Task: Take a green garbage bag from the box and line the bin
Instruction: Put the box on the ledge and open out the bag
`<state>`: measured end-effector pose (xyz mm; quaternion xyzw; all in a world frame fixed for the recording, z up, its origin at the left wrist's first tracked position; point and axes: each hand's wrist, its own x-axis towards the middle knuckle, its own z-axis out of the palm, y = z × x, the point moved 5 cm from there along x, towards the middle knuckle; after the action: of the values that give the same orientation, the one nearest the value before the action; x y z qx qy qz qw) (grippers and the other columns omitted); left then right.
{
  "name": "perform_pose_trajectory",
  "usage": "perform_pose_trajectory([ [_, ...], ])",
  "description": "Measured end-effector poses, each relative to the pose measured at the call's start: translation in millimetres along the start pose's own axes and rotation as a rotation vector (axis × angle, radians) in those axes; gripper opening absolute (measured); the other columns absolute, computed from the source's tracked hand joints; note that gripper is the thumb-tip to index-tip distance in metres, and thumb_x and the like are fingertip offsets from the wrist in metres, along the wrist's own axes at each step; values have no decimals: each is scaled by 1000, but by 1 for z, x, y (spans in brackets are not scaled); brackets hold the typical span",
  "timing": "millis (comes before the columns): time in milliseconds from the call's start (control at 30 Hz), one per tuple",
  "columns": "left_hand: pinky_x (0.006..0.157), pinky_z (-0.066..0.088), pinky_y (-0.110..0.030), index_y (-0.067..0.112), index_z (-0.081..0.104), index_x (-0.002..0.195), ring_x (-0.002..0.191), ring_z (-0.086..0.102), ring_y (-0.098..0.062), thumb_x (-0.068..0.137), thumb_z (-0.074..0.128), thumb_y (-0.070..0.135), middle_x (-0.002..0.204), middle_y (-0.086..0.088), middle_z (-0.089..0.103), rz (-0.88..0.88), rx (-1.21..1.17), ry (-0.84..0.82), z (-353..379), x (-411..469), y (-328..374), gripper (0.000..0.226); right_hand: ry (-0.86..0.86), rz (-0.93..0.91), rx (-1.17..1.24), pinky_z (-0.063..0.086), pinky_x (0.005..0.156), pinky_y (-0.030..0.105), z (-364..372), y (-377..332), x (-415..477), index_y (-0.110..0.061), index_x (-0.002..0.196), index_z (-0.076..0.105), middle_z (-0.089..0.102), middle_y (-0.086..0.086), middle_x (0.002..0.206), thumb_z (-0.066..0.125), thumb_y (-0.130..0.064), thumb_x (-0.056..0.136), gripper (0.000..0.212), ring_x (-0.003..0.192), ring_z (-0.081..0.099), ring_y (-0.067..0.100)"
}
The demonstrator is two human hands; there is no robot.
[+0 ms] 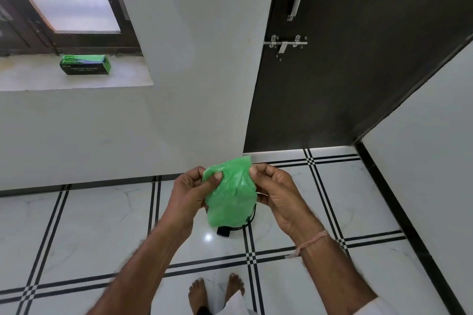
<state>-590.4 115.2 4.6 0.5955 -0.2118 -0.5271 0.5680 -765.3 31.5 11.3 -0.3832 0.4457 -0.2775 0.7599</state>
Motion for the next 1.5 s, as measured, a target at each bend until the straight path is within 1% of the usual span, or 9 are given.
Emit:
perform_pose_trajectory([
  [167, 76, 54, -47, -3, 71, 101, 84, 69, -37, 83, 76, 42, 98, -28, 75, 13, 2, -36, 5, -4, -2, 49, 122, -15, 90, 59, 64, 23, -4, 6, 2, 0, 109, 71, 79, 9, 93, 67, -13, 97, 18, 78, 76, 14],
  [300, 79, 59, -46, -3, 68, 95, 88, 71, -36, 80, 84, 36, 99, -25, 74, 6, -32, -8, 5, -4, -5, 44, 371, -345, -288, 57, 75, 26, -7, -4, -10, -15, 100, 70, 76, -3, 94, 74, -32, 92, 19, 86, 68, 8],
  [367, 79, 53, -51, 3, 69, 88, 87, 65, -38, 74, 89, 41, 93, -25, 68, 5, -34, 25, 6, -3, -7, 45, 216, -430, -334, 60, 77, 25, 8, -6, -16, -14, 97, 70, 75, 0, 93, 78, -39, 84, 29, 86, 69, 11],
  [567, 59, 59, -20, 3, 74, 93, 67, 68, -15, 84, 70, 34, 79, -7, 74, -31, -75, -133, 19, -6, -5, 33, 73, -217, -284, 52, 58, 19, 18, 11, -7, -5, 91, 74, 72, 8, 81, 78, -21, 90, 16, 65, 64, 8],
  [867, 42, 47, -17, 7, 68, 92, 54, 62, -5, 91, 64, 35, 72, 3, 72, 6, -277, 49, -14, 0, -5, 29, 194, -33, 133, 49, 49, 17, -6, 16, 7, -13, 95, 65, 69, 3, 73, 53, -16, 106, 16, 55, 62, 7],
  [1033, 69, 57, -31, 13, 66, 90, 78, 71, -11, 97, 57, 39, 86, 4, 74, 3, -153, 21, -22, -1, -13, 27, 95, -158, -83, 50, 59, 15, -2, 9, 9, -8, 106, 68, 75, -3, 88, 64, -25, 101, 19, 71, 67, 2],
  [1200, 56, 34, -22, 19, 69, 87, 63, 43, -13, 93, 64, 55, 72, 1, 57, 36, 284, -193, -45, -9, -14, 37, 97, -151, -172, 46, 63, 22, -20, 4, 15, -8, 101, 71, 64, 8, 90, 58, -43, 101, 38, 73, 54, 10],
  [1367, 101, 47, -35, 40, 71, 124, 118, 65, -8, 81, 40, 91, 125, 14, 73, -48, 411, -198, -22, 0, 4, 73, -118, -129, -428, 48, 69, 22, -9, -5, 14, -13, 98, 71, 68, -7, 82, 52, -40, 103, 33, 72, 56, 5],
  [1500, 79, 59, -29, 16, 79, 104, 89, 78, -17, 90, 64, 46, 99, -4, 82, -12, 519, -385, 19, 1, 24, 36, -289, -107, -565, 50, 76, 24, -1, -16, 18, -19, 94, 70, 70, -13, 81, 49, -36, 106, 29, 76, 62, 1],
])
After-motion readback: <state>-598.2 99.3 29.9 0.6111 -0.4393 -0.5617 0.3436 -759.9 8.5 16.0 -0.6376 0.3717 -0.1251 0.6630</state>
